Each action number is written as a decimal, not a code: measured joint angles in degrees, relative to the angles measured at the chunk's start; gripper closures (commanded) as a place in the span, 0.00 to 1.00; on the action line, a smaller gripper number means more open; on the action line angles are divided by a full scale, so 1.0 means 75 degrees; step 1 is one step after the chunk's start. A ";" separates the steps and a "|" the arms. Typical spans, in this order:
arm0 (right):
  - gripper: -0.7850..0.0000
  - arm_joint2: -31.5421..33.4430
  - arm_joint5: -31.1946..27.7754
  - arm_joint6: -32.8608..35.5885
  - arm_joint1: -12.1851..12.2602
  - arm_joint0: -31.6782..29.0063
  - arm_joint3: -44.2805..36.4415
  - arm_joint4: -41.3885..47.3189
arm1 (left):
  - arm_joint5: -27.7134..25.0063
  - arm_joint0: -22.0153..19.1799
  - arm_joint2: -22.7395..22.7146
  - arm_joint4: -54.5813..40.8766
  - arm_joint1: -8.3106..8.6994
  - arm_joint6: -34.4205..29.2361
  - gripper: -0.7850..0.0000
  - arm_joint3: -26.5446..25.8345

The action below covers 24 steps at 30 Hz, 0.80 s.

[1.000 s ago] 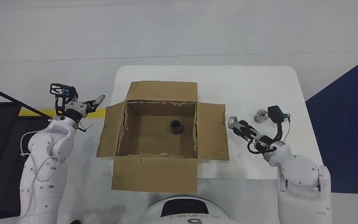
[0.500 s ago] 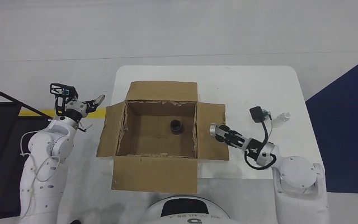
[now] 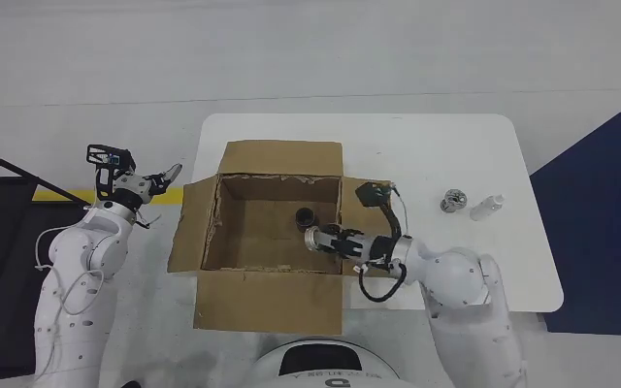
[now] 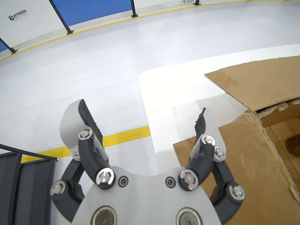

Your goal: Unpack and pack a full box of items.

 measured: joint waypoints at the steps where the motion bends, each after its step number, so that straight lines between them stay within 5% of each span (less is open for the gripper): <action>1: 1.00 -0.0275 0.0116 0.0072 -0.0004 0.0218 0.0120 -0.0248 | 0.0000 0.0000 0.0000 0.0000 0.0000 0.0000 0.00 0.0000; 14: 1.00 -0.3612 0.2310 0.0621 -0.0281 0.2505 0.1973 -0.3766 | 0.0000 0.0000 0.0000 0.0000 0.0000 0.0000 0.00 0.0000; 24: 1.00 -0.4657 0.3395 0.0866 -0.0589 0.3324 0.3214 -0.5373 | 0.0000 0.0000 0.0000 0.0000 0.0000 0.0000 0.00 0.0000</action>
